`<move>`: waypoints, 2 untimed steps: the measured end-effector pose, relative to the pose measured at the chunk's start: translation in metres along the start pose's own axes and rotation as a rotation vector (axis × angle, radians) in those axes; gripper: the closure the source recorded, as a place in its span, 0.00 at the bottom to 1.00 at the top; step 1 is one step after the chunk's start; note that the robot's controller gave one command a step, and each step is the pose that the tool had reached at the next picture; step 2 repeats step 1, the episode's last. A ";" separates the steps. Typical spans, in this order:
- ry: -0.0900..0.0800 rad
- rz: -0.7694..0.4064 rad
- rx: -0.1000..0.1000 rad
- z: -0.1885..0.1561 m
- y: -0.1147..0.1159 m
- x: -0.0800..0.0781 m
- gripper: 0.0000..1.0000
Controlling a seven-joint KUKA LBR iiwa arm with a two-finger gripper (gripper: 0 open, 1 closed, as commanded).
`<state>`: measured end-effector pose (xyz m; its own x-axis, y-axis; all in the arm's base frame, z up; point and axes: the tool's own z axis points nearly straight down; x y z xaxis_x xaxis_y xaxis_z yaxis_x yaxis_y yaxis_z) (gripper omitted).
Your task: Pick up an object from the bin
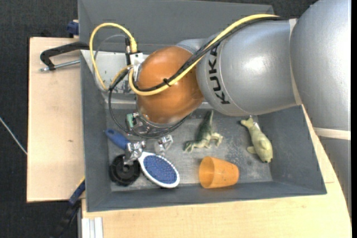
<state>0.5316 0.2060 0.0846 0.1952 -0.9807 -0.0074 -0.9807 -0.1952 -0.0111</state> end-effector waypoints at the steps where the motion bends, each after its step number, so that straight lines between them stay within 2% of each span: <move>1: 0.003 -0.036 0.000 -0.126 0.009 0.005 1.00; 2: 0.003 -0.036 0.000 -0.126 0.009 0.005 1.00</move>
Offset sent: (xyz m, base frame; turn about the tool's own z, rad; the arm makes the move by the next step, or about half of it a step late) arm -0.0110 -0.0092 0.1213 -0.0393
